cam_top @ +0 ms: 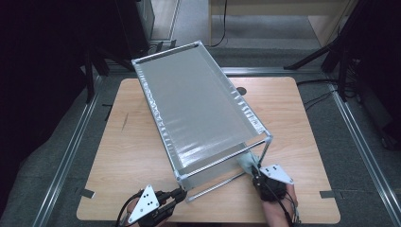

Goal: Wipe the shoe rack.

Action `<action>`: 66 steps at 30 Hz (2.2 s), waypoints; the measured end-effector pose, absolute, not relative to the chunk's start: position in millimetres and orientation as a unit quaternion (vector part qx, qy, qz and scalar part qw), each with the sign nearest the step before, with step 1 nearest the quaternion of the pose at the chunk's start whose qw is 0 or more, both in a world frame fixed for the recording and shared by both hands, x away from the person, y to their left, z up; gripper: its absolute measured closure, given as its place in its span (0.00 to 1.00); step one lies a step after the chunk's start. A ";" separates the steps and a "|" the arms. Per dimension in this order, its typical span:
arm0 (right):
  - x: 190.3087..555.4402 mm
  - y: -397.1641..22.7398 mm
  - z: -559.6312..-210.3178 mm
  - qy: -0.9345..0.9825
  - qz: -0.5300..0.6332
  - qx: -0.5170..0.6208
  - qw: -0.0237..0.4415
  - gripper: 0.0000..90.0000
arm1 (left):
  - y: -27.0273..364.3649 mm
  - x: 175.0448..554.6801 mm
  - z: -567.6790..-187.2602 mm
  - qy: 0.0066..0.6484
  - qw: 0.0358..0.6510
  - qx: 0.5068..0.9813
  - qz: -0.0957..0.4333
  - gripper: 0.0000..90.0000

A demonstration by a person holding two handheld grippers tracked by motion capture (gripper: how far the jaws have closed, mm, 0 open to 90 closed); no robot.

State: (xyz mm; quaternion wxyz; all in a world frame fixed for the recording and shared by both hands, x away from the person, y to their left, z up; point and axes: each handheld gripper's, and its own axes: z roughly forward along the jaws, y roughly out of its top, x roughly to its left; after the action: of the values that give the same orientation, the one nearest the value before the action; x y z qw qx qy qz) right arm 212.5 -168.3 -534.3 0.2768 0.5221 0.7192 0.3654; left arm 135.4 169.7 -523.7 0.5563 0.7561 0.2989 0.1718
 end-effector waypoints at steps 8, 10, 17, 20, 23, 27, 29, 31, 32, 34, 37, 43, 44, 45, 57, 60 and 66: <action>209.7 -119.3 -535.6 0.754 0.425 0.432 0.254 0.77 | 167.1 135.2 -524.2 0.299 0.558 0.755 0.170 0.91; 206.2 -115.5 -530.9 0.751 0.433 0.427 0.258 0.62 | 167.1 135.1 -524.3 0.299 0.558 0.755 0.170 0.91; 198.0 -131.0 -533.4 0.768 0.412 0.430 0.235 0.46 | 167.0 135.0 -524.0 0.299 0.556 0.757 0.170 0.91; 201.4 -128.0 -538.9 0.771 0.404 0.431 0.236 0.52 | 166.9 134.8 -523.9 0.299 0.555 0.757 0.172 0.91; 208.7 -123.8 -548.3 0.784 0.382 0.432 0.230 0.53 | 166.8 134.7 -523.9 0.299 0.554 0.758 0.172 0.91; 213.7 -127.7 -552.3 0.779 0.386 0.441 0.220 0.66 | 166.9 134.9 -524.2 0.299 0.554 0.758 0.171 0.91; 214.4 -129.7 -552.6 0.777 0.383 0.444 0.229 0.79 | 167.0 135.1 -524.3 0.299 0.555 0.758 0.170 0.91; 215.4 -131.3 -551.6 0.769 0.371 0.452 0.258 0.87 | 166.9 135.0 -524.4 0.299 0.555 0.757 0.170 0.91; 216.4 -133.6 -550.5 0.760 0.363 0.462 0.278 0.90 | 166.7 134.9 -524.3 0.300 0.554 0.757 0.171 0.91; 220.7 -142.8 -548.0 0.732 0.360 0.496 0.299 0.91 | 166.6 134.8 -524.4 0.300 0.554 0.757 0.171 0.91; 227.4 -154.1 -548.5 0.712 0.357 0.523 0.303 0.91 | 165.9 135.1 -524.6 0.299 0.555 0.757 0.171 0.91; 222.2 -130.1 -553.1 0.741 0.364 0.495 0.271 0.91 | 165.4 135.5 -524.9 0.300 0.556 0.756 0.170 0.91; 219.4 -122.2 -554.0 0.748 0.366 0.487 0.265 0.91 | 165.3 135.5 -524.8 0.300 0.555 0.757 0.170 0.91; 216.3 -114.4 -554.5 0.754 0.368 0.477 0.260 0.91 | 165.3 135.4 -524.8 0.301 0.555 0.757 0.170 0.91; 175.7 -39.3 -556.3 0.809 0.423 0.381 0.147 0.91 | 165.7 135.6 -525.1 0.301 0.555 0.757 0.168 0.91; 182.2 -48.3 -554.6 0.805 0.416 0.394 0.151 0.91 | 165.7 135.5 -525.1 0.300 0.554 0.758 0.169 0.91; 204.8 -91.0 -551.2 0.780 0.384 0.447 0.208 0.91 | 165.8 135.7 -525.2 0.299 0.554 0.759 0.168 0.91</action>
State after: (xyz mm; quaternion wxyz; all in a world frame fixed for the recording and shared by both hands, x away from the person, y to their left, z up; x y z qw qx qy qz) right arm 204.8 -91.0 -551.2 0.2077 0.4473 0.7804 0.3845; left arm 135.7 165.8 -525.2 0.5538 0.7586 0.2993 0.1682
